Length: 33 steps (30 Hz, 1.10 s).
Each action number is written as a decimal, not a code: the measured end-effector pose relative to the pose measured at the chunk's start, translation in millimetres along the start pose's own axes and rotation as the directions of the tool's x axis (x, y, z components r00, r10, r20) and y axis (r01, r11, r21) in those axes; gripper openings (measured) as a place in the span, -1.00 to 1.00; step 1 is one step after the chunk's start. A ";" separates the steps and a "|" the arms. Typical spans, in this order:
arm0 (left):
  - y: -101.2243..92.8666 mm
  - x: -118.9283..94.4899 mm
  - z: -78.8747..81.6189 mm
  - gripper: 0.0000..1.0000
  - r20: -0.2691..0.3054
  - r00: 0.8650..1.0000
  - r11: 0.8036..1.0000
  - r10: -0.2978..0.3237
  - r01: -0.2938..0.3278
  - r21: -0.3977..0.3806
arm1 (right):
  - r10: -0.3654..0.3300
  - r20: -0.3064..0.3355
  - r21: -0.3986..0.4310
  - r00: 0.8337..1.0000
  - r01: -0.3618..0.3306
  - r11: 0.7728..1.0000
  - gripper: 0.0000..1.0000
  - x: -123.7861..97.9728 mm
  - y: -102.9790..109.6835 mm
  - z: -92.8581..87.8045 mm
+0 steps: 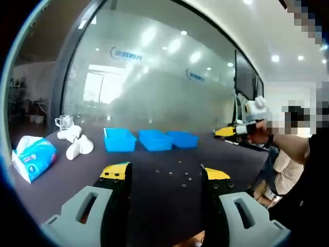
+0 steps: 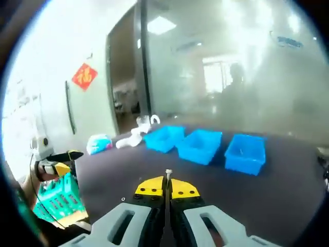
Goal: Sort the screws, nuts, and washers into the corresponding bins
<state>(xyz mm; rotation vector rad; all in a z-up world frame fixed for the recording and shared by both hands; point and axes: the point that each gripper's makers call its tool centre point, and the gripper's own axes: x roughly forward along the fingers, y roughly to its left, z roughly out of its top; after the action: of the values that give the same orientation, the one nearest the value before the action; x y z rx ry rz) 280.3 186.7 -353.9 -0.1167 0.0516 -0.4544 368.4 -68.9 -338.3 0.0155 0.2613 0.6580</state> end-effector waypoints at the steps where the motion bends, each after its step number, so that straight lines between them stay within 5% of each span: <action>1: -0.8 1.0 0.6 0.05 0.001 1.000 1.000 -0.002 0.002 -0.002 | -0.004 0.003 -0.007 1.000 0.004 1.000 -1.00 -6.7 -0.3 -2.0; 8: -4.4 5.2 4.8 0.05 -0.002 1.000 1.000 -0.008 0.008 0.013 | -0.080 0.245 -0.018 0.966 0.087 0.996 -1.00 -51.3 -7.2 15.4; 14: -3.3 4.3 9.7 0.05 0.005 1.000 1.000 -0.002 0.002 0.019 | -0.117 0.275 0.009 0.954 0.120 0.993 -1.00 -70.9 -19.5 0.8; 20: 0.0 3.3 8.7 0.05 0.003 1.000 1.000 0.009 -0.009 0.020 | -0.218 0.357 0.007 0.908 0.231 0.973 -1.00 -93.4 -36.1 7.8; 23: 0.4 3.8 6.8 0.05 -0.002 1.000 1.000 0.010 -0.010 0.019 | -0.238 0.377 -0.008 0.895 0.260 0.966 -1.00 -93.3 -41.6 15.3; 33: -1.8 6.7 11.5 0.05 0.010 1.000 1.000 0.000 0.000 0.022 | -0.237 0.381 -0.001 0.894 0.257 0.967 -1.00 -50.7 -71.7 49.4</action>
<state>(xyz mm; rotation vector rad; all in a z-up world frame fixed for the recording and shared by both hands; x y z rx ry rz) 286.4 183.3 -342.4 -0.0971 0.0364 -0.4544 385.1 -153.1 -285.6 0.0585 -0.1274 0.3954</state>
